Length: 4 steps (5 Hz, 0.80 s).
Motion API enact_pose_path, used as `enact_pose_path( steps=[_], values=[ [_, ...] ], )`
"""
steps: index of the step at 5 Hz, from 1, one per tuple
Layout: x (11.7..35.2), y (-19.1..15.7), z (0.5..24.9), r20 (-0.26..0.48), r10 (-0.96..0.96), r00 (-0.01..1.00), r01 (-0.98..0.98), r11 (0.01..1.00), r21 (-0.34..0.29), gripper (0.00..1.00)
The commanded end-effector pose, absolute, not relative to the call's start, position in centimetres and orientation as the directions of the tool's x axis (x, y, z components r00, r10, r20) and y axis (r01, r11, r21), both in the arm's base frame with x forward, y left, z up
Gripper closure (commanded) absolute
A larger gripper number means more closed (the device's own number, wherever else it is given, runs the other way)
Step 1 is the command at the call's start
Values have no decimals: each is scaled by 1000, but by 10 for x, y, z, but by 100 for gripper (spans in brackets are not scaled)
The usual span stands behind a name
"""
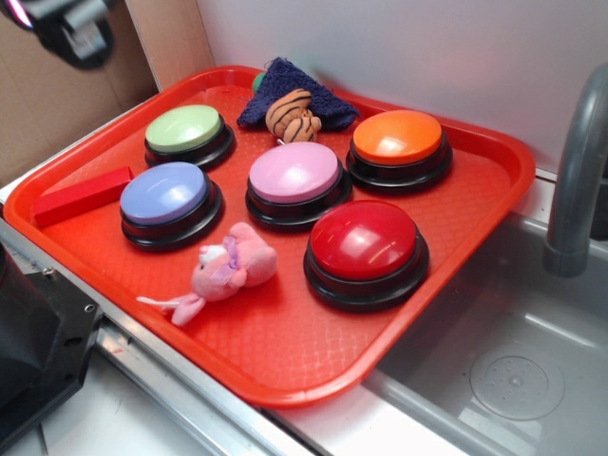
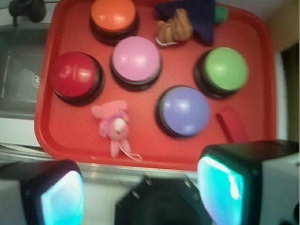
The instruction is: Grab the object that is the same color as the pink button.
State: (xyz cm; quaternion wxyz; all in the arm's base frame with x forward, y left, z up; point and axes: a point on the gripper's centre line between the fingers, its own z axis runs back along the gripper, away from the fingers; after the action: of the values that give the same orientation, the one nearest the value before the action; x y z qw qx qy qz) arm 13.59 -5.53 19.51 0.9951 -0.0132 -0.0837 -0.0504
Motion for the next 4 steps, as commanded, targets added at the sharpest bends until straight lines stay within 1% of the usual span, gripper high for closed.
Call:
enact_pose_path(
  steps=[1,2,3,4],
  values=[
    [150,-75,155,173,-98,980,100,995,-5,0],
    [156,-83,126,174,-108,979,117,992,-41,0],
    [161,-91,99,191,-135,972,145,989,-40,0],
    [164,-95,80,213,-170,962,186,981,-58,0]
  ],
)
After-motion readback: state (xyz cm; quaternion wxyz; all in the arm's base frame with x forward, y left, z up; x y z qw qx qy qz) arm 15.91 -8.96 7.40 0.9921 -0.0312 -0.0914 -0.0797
